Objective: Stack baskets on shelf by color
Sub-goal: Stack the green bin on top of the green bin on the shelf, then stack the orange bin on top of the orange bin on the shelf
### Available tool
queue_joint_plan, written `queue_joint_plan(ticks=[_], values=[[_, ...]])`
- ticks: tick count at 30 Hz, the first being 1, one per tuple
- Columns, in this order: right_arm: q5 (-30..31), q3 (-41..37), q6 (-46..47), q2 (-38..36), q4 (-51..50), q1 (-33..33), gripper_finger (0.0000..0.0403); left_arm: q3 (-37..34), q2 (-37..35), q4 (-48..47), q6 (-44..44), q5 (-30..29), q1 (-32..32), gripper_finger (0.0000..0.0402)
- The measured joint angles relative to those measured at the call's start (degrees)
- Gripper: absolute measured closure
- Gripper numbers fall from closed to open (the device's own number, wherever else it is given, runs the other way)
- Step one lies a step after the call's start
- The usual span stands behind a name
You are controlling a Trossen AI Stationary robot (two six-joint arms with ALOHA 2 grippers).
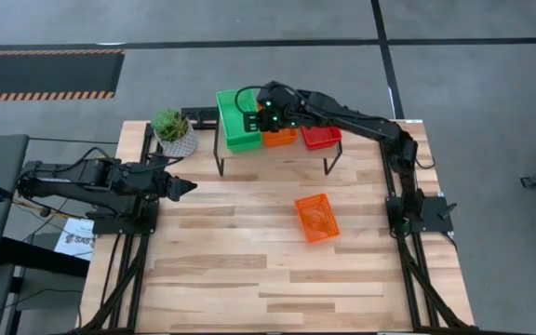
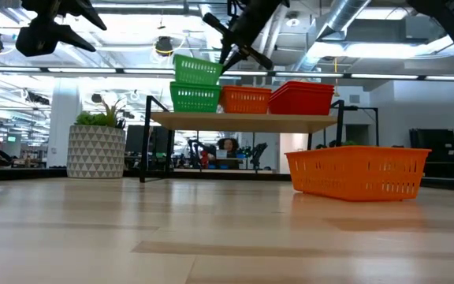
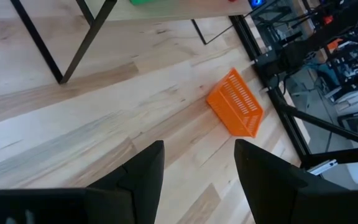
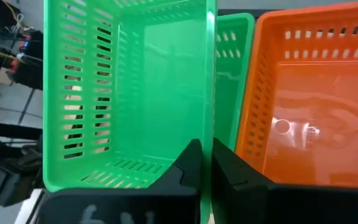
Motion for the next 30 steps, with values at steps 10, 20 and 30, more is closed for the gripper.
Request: queue_joint_plan(ticks=[10,20,30], values=[[-3.14,0.0,-0.84,0.0,-0.09,-0.39,0.0346,0.0,-0.02,0.17,-0.29,-0.05,0.0,0.0218],[-3.26,0.0,-1.17,0.0,-0.07,-0.44,0.0315,0.0,0.0,0.15,-0.21,-0.09,0.0,0.0218],[-3.24,0.0,-11.13,-2.31,-0.73,1.91,0.0296,0.0,-0.02,0.15,0.02,0.49,0.0,0.0218]])
